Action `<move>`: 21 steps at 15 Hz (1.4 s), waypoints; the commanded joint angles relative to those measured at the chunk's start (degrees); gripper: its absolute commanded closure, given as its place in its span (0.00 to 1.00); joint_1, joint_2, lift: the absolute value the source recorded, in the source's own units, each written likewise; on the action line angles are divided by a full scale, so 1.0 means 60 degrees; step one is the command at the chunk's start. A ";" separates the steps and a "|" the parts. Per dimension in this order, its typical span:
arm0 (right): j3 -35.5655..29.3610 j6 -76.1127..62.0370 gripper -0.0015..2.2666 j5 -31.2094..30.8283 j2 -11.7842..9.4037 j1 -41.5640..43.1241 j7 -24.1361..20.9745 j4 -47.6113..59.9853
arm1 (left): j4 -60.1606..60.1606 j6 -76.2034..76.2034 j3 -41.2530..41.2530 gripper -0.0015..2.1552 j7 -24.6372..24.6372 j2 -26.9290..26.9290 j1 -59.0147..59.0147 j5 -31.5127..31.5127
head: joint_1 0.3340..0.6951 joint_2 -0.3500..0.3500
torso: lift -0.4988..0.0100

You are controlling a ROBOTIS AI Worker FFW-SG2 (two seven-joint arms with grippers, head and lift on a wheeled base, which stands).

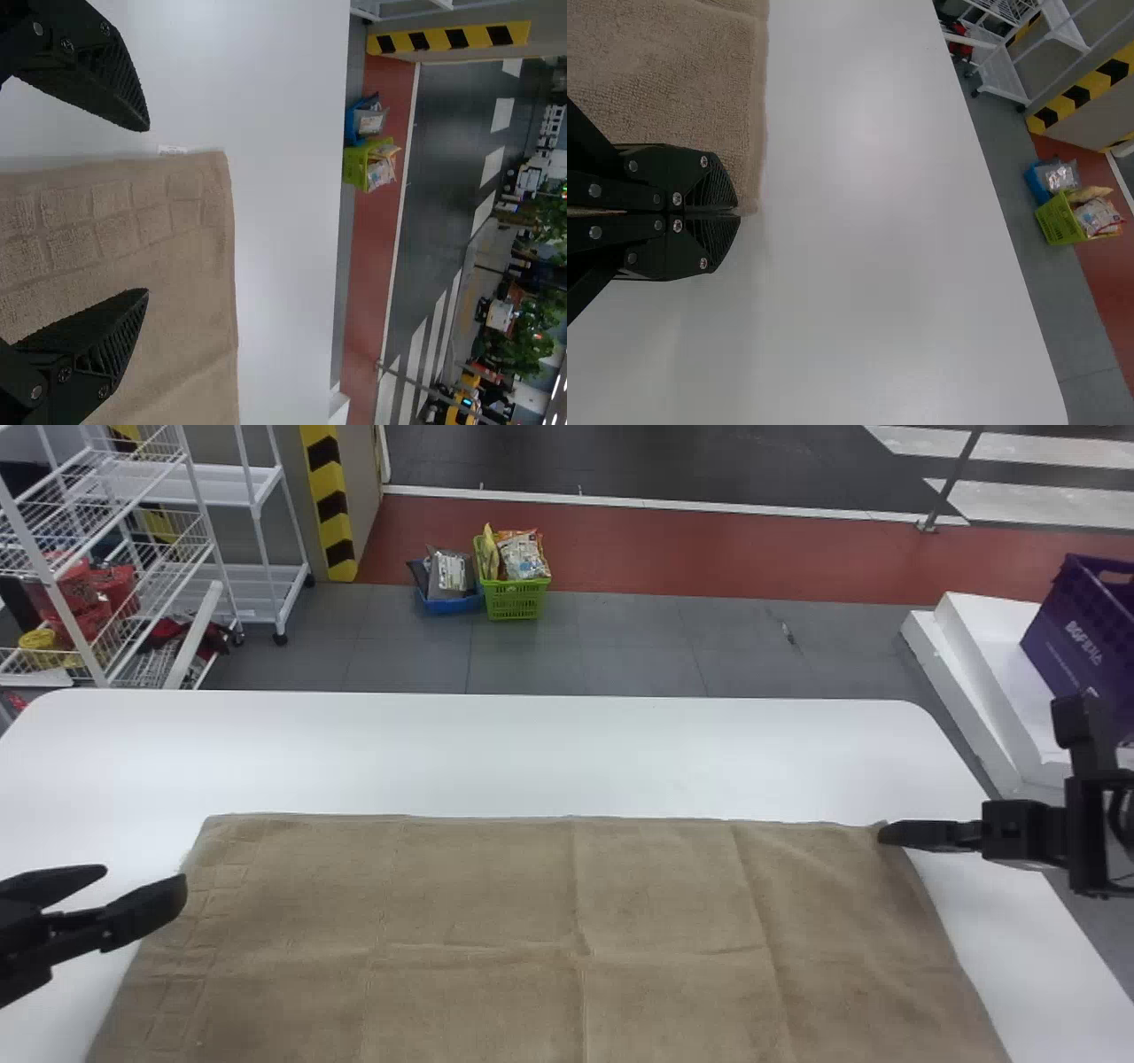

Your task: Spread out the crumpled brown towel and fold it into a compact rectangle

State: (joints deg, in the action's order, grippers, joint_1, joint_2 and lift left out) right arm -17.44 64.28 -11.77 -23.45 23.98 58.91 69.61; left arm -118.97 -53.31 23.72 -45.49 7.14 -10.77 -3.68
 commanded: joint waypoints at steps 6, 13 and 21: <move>0.0124 -0.0173 0.55 -0.0162 -0.0003 -0.0041 -0.0004 0.0030 | 0.1942 -0.0191 -0.1258 0.09 0.0125 0.0114 0.1941 -0.0822 | 1.00 0.32 | 0.73; 0.0270 -0.0612 0.55 -0.0264 -0.0003 0.0267 -0.0077 -0.0219 | 0.3642 0.0981 -0.1947 0.10 0.0623 0.0378 0.2864 -0.1467 | 1.00 0.32 | 0.73; 0.0358 -0.1198 0.55 -0.0382 -0.0047 0.0662 -0.0194 -0.0849 | 0.4140 0.1421 -0.2181 0.20 0.0652 0.0832 0.2878 -0.2155 | 1.00 0.33 | 0.73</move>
State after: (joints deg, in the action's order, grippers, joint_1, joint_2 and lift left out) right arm -15.48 57.64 -13.96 -23.73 27.58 57.76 65.19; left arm -94.45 -44.74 10.45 -41.41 11.48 6.62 -16.58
